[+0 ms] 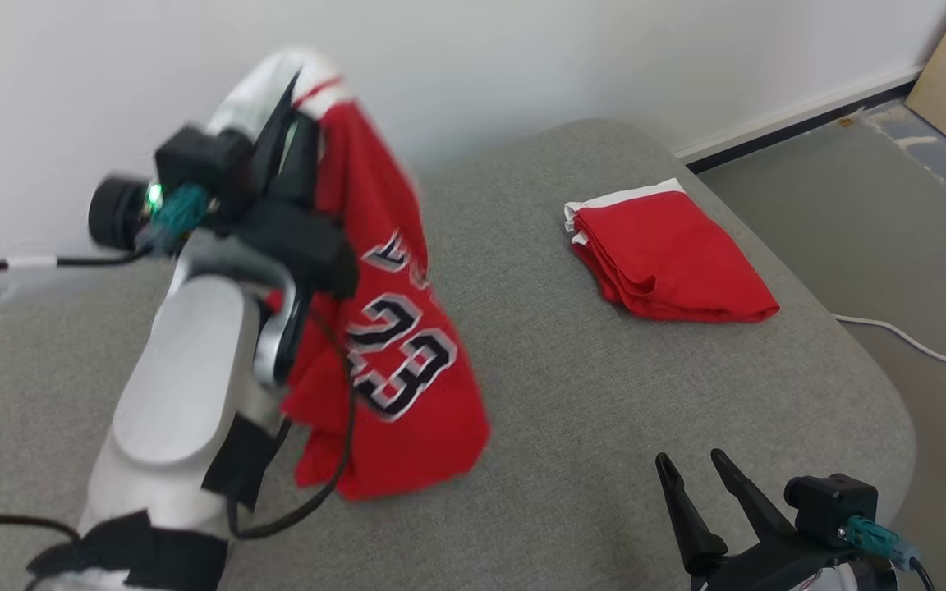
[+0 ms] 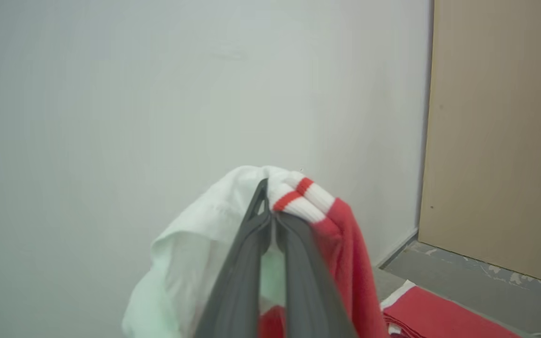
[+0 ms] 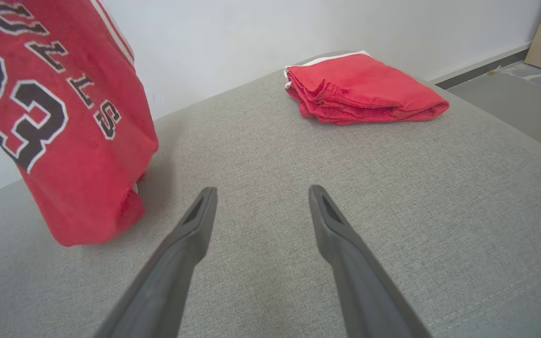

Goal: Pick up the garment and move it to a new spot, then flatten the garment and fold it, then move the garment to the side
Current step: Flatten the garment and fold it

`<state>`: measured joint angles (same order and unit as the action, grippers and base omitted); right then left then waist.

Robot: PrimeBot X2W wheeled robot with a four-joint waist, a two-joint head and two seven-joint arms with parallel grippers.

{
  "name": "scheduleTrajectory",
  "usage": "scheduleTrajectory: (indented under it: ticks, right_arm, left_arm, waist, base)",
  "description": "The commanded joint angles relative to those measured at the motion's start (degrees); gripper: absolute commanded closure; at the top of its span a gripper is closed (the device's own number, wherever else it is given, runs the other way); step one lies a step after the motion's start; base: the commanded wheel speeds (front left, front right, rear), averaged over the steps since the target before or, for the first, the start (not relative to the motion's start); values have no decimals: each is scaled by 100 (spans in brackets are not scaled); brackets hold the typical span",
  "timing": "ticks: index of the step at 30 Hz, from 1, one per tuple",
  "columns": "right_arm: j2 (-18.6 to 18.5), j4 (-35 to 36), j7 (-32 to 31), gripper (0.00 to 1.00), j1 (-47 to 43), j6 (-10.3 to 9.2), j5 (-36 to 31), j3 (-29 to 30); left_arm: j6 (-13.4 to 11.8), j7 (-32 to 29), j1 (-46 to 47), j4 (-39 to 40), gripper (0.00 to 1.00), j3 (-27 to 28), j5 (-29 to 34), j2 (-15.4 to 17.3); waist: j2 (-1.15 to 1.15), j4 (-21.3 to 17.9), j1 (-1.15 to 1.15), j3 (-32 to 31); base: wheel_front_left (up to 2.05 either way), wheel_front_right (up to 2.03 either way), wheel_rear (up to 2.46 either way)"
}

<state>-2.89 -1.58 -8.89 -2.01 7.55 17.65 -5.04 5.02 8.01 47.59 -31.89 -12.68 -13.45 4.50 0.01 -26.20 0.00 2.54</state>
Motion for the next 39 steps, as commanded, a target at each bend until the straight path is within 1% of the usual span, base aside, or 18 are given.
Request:
scheduleTrajectory:
  ticks: [1, 3, 5, 7, 9, 11, 13, 16, 17, 20, 25, 28, 31, 32, 33, 34, 39]
  right_arm:
    - [3, -14, -5, 0, 74, -10, 10, -14]
    - [2, -24, 2, 0, 78, -10, 14, -29]
    - [2, -28, 15, 0, 53, -10, 16, -28]
    - [2, -34, 23, 0, 22, -10, 12, -13]
    - [3, -33, 38, 0, -16, -10, 3, 19]
    - [4, -19, 40, 0, -45, -10, -10, 54]
    - [2, 15, 38, 0, -70, -10, -27, 81]
    - [2, 41, 6, 0, -143, -10, -44, 111]
    - [4, 72, -34, 0, -163, -10, -52, 100]
    - [1, 95, -59, 0, -187, -10, -52, 93]
    - [3, 127, -97, 0, -214, -10, -76, 66]
    - [1, 121, -115, 0, -228, -10, -75, 39]
    - [2, 118, -128, 0, -249, -10, -54, 31]
    - [2, 119, -130, 0, -251, -10, -51, 25]
    - [1, 119, -132, 0, -255, -10, -49, 19]
    - [1, 120, -132, 0, -260, -10, -46, 14]
    - [2, 109, -113, 0, -261, -10, -16, 28]
  left_arm:
    - [2, 28, 93, 47, 100, -32, 23, -12]
    - [43, 36, 410, 223, 100, -195, -36, -84]
    - [28, 67, 710, 416, 100, -315, -158, -134]
    - [-42, 130, 944, 621, 100, -380, -327, -151]
    - [-165, 231, 1098, 827, 100, -437, -579, -156]
    - [-385, 352, 1156, 1043, 100, -502, -795, -159]
    - [-615, 385, 975, 1148, 100, -533, -970, -155]
    - [-867, 358, 425, 1153, 100, -517, -1014, -113]
    - [-1009, 361, -430, 1045, 100, -410, -1107, 112]
    - [-1088, 385, -1451, 834, 100, -312, -1209, 367]
    - [-1290, 484, -2845, 662, 100, 3, -1362, 779]
    - [-1474, 509, -3438, 748, 100, 164, -1427, 929]
    - [-1633, 358, -3871, 845, 100, 289, -1496, 1043]
    - [-1673, 273, -4003, 868, 93, 305, -1534, 1070]
    - [-1692, 163, -4135, 852, 9, 321, -1574, 1116]
    - [-1705, 85, -4218, 860, 0, 346, -1625, 1153]
    - [-1794, -412, -4561, 952, 0, 411, -1725, 1358]
  waist:
    - [-1, 5, 0, -16]
    - [-1, 0, 0, -44]
    - [-1, -9, 0, -73]
    - [-1, -1, 0, -101]
    - [-1, 38, 0, -130]
    - [-1, 131, 0, -149]
    - [-1, 264, 0, -159]
    - [-1, 531, 0, -153]
    - [-1, 828, 0, -147]
    - [-1, 1074, 0, -159]
    - [-1, 1412, 0, -191]
    - [-1, 1547, 0, -220]
    - [-1, 1629, 0, -237]
    - [-1, 1641, 0, -239]
    - [-1, 1650, 0, -241]
    - [-1, 1657, 0, -242]
    - [-1, 1648, 0, -240]
  base:
    - [0, 0, 0]
    - [0, 0, 0]
    - [0, 0, 0]
    - [0, 0, 0]
    - [0, 0, 0]
    - [0, 0, 0]
    - [0, 0, 0]
    - [0, 0, 0]
    - [0, 0, 0]
    - [0, 0, 0]
    - [0, 0, 0]
    - [0, 0, 0]
    - [0, 0, 0]
    - [0, 0, 0]
    - [0, 0, 0]
    - [0, 0, 0]
    - [0, 0, 0]
